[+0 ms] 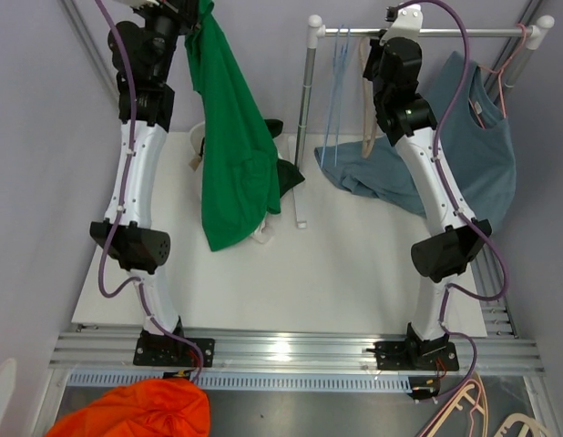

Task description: Remove the t-shirt from the hanger

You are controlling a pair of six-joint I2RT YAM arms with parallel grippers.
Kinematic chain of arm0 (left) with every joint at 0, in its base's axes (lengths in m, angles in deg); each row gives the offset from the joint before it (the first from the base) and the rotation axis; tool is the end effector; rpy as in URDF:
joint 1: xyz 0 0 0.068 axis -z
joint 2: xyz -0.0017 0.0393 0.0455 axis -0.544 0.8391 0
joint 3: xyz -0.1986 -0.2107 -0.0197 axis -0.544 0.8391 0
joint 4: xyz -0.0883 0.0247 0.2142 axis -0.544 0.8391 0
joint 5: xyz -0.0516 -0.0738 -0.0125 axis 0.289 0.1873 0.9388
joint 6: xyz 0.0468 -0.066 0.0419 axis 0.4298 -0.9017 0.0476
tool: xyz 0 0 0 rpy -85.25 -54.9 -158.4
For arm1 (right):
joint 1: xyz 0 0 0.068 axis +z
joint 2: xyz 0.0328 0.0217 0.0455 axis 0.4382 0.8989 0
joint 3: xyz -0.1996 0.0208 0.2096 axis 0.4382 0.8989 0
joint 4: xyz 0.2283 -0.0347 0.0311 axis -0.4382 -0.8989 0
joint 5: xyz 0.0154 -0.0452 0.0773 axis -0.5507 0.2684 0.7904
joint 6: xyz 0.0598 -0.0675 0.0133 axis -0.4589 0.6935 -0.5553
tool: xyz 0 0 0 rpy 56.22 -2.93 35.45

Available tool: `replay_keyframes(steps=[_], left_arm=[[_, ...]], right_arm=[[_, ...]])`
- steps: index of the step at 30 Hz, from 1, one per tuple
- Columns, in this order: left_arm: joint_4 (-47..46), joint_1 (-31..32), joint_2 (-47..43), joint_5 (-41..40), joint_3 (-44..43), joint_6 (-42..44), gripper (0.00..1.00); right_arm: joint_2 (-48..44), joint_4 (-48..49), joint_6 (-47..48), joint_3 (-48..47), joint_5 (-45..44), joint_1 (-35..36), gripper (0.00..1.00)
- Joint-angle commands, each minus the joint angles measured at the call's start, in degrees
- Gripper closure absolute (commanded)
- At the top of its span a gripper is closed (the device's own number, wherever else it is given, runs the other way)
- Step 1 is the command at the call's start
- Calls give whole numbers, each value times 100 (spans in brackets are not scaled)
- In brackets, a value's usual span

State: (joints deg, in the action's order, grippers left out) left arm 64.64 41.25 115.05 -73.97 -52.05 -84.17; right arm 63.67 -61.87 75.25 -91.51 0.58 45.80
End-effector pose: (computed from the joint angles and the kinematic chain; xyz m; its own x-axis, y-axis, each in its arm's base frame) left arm 0.4095 -0.0713 0.6105 0.3334 -0.5367 -0.7751 0.4848 0.8027 -0.3473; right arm 0.4372 0.1217 0.5155 0.0618 0.0247 -0.9978 0.0791 0.9964 0.0296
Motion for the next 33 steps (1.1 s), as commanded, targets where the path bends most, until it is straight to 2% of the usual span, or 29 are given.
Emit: replay_keyframes(steps=[1, 3, 5, 7, 8, 10, 11, 13, 14, 19, 25, 26, 27, 28, 29, 30, 31, 33], left_arm=[[-474, -196, 469, -147, -230, -210, 99], [-218, -214, 593, -253, -108, -280, 99], [36, -240, 620, -411, 471, -376, 99], [789, -267, 690, -605, 683, -919, 99], [1551, -345, 769, -518, 710, -1165, 99], [1839, -372, 735, -202, 1112, -1860, 99], [1779, -381, 674, -36, 1880, -2019, 99], [1227, -373, 506, 387, 2369, -2266, 99], [1103, -338, 471, 431, 2876, -2293, 99], [1119, -311, 480, 475, 3469, -2258, 99], [1242, -293, 523, 520, 3716, -2205, 99], [1303, -293, 550, 580, 3725, -2179, 85], [1330, -293, 567, 668, 3664, -2074, 66], [1382, -293, 585, 704, 3585, -2021, 45], [1679, -285, 611, 678, 3506, -1986, 9], [1734, -267, 585, 617, 3418, -1881, 1], [1708, -258, 542, 616, 3417, -1810, 1], [1673, -223, 313, 459, 3487, -1687, 1]], right_arm=[[36, 630, 111, -183, 347, 23, 100], [71, 603, 50, -166, 436, 23, 100], [62, 603, 41, -43, 611, 23, 100], [10, 664, 41, 167, 691, 31, 100], [-8, 691, 41, 229, 735, 31, 100], [-25, 674, -82, 318, 805, 31, 100], [-34, 639, -100, 353, 858, 31, 100], [-43, 569, -118, 371, 964, 40, 100], [-60, 542, -126, 388, 990, 40, 100], [-201, 612, -188, 660, 1226, 40, 100], [-254, 560, -276, 679, 1368, 128, 100], [-254, 551, -258, 678, 1359, 137, 99], [-271, 542, -258, 678, 1333, 154, 94], [-280, 524, -250, 678, 1316, 154, 76], [-289, 507, -232, 670, 1237, 154, 67], [-298, 489, -223, 670, 1184, 154, 60], [-333, 419, -214, 626, 1131, 154, 50], [-377, 340, -223, 591, 1113, 119, 46]])
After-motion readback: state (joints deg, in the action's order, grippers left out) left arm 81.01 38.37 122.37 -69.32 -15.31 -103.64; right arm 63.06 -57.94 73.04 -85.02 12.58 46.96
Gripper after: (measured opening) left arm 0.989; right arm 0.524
